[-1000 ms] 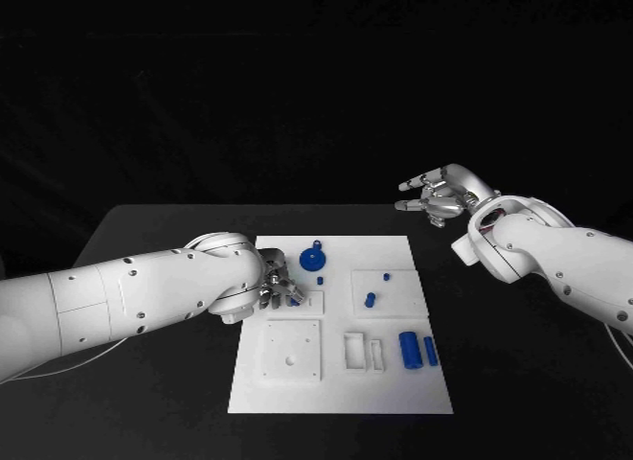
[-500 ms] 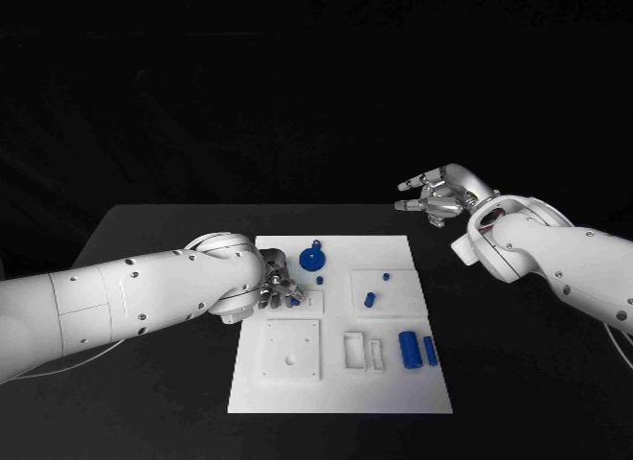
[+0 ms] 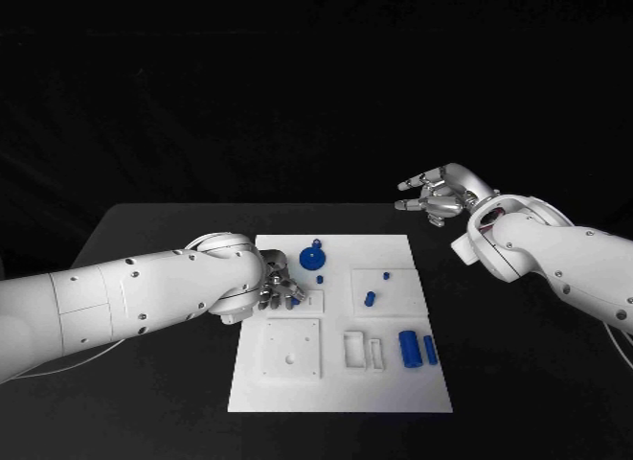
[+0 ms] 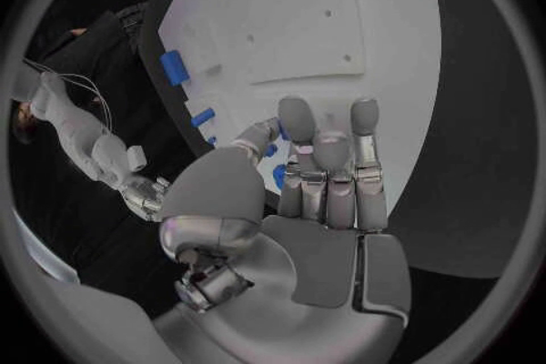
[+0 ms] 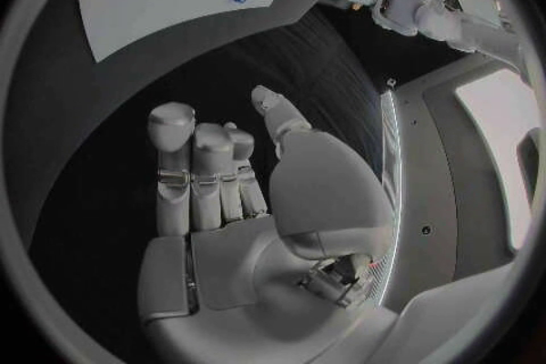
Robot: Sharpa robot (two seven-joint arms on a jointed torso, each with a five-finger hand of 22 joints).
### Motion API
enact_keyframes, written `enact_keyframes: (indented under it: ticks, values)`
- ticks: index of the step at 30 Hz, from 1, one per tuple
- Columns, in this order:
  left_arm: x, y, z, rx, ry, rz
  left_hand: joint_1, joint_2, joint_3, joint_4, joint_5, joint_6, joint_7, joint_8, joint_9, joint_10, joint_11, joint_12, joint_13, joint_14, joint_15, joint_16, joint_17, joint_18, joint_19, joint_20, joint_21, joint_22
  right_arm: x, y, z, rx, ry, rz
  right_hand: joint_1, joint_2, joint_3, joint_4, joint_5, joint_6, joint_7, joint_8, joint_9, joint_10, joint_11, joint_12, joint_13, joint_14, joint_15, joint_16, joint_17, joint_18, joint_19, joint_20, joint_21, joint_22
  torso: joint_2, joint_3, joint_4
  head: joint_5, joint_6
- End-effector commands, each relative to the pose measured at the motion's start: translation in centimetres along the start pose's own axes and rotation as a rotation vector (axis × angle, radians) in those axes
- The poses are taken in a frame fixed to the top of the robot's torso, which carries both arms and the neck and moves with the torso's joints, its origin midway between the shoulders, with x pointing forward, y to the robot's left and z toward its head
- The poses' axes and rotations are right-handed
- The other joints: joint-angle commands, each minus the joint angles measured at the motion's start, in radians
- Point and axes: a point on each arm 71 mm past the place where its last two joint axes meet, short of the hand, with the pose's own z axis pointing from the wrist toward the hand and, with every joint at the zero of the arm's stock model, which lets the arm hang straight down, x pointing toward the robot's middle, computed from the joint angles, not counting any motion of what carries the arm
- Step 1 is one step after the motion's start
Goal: Assemble the parts on the task board
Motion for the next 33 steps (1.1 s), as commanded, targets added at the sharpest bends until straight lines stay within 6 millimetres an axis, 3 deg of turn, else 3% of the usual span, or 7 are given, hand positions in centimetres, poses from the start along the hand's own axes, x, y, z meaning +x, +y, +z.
enact_keyframes:
  ticks: [1, 7, 14, 21, 23, 26, 33]
  values:
    - [0.48, -0.19, 0.04, 0.013, 0.039, 0.006, -0.001, 0.0, 0.124, -0.124, -0.004, 0.187, -0.109, 0.002, 0.0, 0.013, -0.04, 0.001, 0.0, -0.002, -0.003, 0.002, -0.004, -0.015, -0.006, -0.002, 0.003, 0.021, 0.15, 0.05, 0.0, -0.005, 0.015, 0.002, -0.005, 0.002, 0.002, -0.005, 0.003, 0.005, 0.002, -0.001, 0.001, -0.005, 0.0, -0.001, -0.001, 0.001, 0.0, -0.005, 0.001, 0.011, 0.028, 0.001, -0.006, 0.077, 0.0, 0.0001, -0.0011, -0.001, -0.002]
    - [0.52, -0.27, 0.02, 0.016, 0.04, 0.01, 0.02, -0.009, 0.113, -0.11, -0.014, 0.183, -0.108, 0.004, -0.001, 0.013, -0.039, -0.002, -0.004, -0.005, -0.003, -0.003, -0.012, -0.015, -0.007, -0.002, 0.002, 0.021, 0.14, 0.01, -0.02, -0.004, 0.016, 0.001, -0.006, 0.003, 0.003, -0.005, 0.005, 0.006, 0.002, -0.001, 0.001, -0.005, 0.0, -0.001, -0.001, 0.001, -0.001, -0.005, 0.002, 0.011, 0.028, 0.001, -0.007, 0.077, 0.0, 0.0007, 0.0001, -0.004, -0.002]
    - [0.41, -0.13, 0.01, 0.01, 0.028, 0.006, 0.021, -0.041, 0.038, -0.027, -0.177, 0.176, -0.109, 0.003, -0.003, 0.014, -0.038, -0.008, -0.011, -0.01, -0.003, -0.013, -0.028, -0.015, -0.003, 0.0, -0.01, 0.019, 0.12, -0.02, -0.04, -0.003, 0.016, 0.001, -0.008, 0.002, 0.003, -0.005, 0.005, 0.005, 0.002, -0.001, 0.001, -0.006, 0.0, -0.002, -0.001, 0.001, 0.0, -0.005, 0.001, 0.011, 0.028, 0.001, -0.008, 0.077, -0.001, 0.0006, 0.0003, -0.005, -0.001]
    - [0.22, 0.04, 0.05, 0.004, 0.011, 0.0, 0.044, -0.11, -0.01, 0.106, -0.27, 0.176, -0.112, 0.003, -0.007, 0.014, -0.038, -0.012, -0.024, -0.01, -0.003, -0.017, -0.035, -0.015, 0.004, 0.001, -0.028, 0.02, 0.11, -0.05, -0.06, -0.002, 0.015, 0.001, -0.008, 0.002, 0.003, -0.005, 0.005, 0.005, 0.002, -0.001, 0.001, -0.006, 0.0, -0.002, -0.001, 0.001, 0.0, -0.005, 0.001, 0.011, 0.028, 0.001, -0.008, 0.077, -0.001, 0.0006, -0.0002, -0.006, -0.001]
    - [0.17, 0.08, 0.06, 0.003, 0.006, -0.003, 0.06, -0.135, -0.003, 0.153, -0.278, 0.178, -0.112, 0.003, -0.008, 0.014, -0.038, -0.011, -0.029, -0.01, -0.004, -0.017, -0.037, -0.015, 0.005, 0.001, -0.031, 0.02, 0.11, -0.06, -0.06, -0.002, 0.015, 0.001, -0.008, 0.002, 0.003, -0.005, 0.005, 0.005, 0.002, -0.001, 0.001, -0.006, 0.0, -0.002, -0.001, 0.001, 0.0, -0.005, 0.001, 0.011, 0.028, 0.001, -0.008, 0.077, 0.0, 0.0002, -0.0002, -0.006, 0.0]
    - [0.08, 0.16, 0.08, 0.001, -0.002, -0.006, 0.062, -0.156, 0.001, 0.188, -0.304, 0.181, -0.111, 0.004, -0.008, 0.014, -0.038, -0.011, -0.031, -0.011, -0.004, -0.017, -0.038, -0.015, 0.007, 0.002, -0.033, 0.021, 0.11, -0.08, -0.08, -0.002, 0.015, 0.001, -0.009, 0.001, 0.002, -0.006, 0.004, 0.0, 0.002, -0.002, 0.001, -0.007, 0.0, -0.003, -0.002, 0.001, 0.0, -0.005, 0.001, 0.011, 0.028, 0.001, -0.008, 0.077, 0.0, 0.0, 0.0, -0.006, -0.001]
    - [-0.11, 0.53, 0.08, -0.003, -0.012, -0.01, 0.072, -0.181, 0.008, 0.235, -0.317, 0.184, -0.11, 0.003, -0.009, 0.014, -0.037, -0.009, -0.037, -0.011, -0.004, -0.017, -0.04, -0.015, 0.008, 0.002, -0.035, 0.021, 0.14, -0.15, -0.11, 0.0, 0.015, 0.001, -0.009, 0.001, 0.002, -0.006, 0.004, 0.0, 0.002, -0.002, 0.001, -0.007, 0.0, -0.003, -0.002, 0.001, 0.0, -0.005, 0.001, 0.011, 0.028, 0.001, -0.008, 0.077, -0.001, -0.0001, -0.0002, -0.006, -0.002]
